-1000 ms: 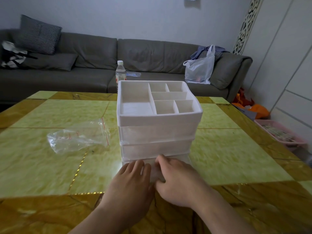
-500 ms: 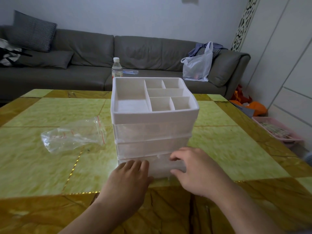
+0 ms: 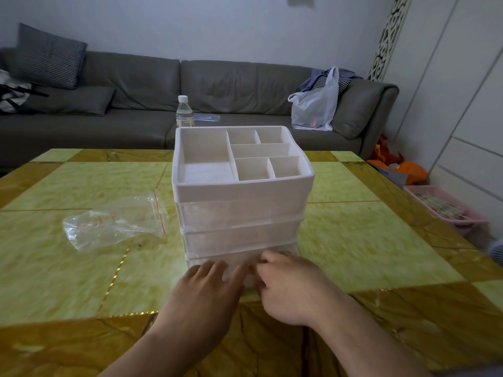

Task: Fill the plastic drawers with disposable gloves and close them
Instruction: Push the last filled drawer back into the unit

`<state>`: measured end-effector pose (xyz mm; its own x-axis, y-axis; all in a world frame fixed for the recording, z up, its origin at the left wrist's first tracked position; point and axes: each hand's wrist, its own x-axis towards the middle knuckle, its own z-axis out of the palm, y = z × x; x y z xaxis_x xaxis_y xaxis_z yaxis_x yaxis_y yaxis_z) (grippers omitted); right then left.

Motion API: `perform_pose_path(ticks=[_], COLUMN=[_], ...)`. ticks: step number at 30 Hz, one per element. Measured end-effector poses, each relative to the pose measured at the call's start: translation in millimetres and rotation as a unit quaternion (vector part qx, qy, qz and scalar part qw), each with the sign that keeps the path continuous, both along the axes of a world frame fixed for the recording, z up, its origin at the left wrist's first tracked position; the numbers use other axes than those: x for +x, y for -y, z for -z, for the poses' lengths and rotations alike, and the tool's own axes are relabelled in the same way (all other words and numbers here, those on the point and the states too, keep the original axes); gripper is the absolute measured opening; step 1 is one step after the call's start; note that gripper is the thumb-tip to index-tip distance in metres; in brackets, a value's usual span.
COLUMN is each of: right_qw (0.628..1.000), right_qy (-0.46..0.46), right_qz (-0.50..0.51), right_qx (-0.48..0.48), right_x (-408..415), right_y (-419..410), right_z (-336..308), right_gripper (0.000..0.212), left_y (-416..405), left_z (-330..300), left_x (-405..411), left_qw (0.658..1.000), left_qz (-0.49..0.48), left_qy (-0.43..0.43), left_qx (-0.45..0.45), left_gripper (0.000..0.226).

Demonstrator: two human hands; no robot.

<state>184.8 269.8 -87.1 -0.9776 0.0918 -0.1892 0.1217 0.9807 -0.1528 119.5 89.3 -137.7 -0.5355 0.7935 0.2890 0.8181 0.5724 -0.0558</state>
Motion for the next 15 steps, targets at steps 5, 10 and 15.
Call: perform_pose_path(ticks=[5, 10, 15], right_qw=[0.992, 0.970, 0.947], right_qy=[-0.069, -0.176, -0.181], right_qz=[0.046, 0.113, 0.209], right_qx=[-0.091, -0.120, -0.165], right_x=[9, 20, 13], right_y=[-15, -34, -41], right_z=[-4, -15, -1], right_gripper=[0.041, 0.017, 0.044], left_y=[-6, -10, -15], left_z=[1, 1, -2], left_x=[-9, -7, 0], left_qw=[1.000, 0.999, 0.996], left_qz=[-0.003, -0.034, -0.075], left_qy=[-0.005, 0.003, 0.014], left_qx=[0.031, 0.035, 0.040], left_gripper=[0.017, 0.025, 0.016])
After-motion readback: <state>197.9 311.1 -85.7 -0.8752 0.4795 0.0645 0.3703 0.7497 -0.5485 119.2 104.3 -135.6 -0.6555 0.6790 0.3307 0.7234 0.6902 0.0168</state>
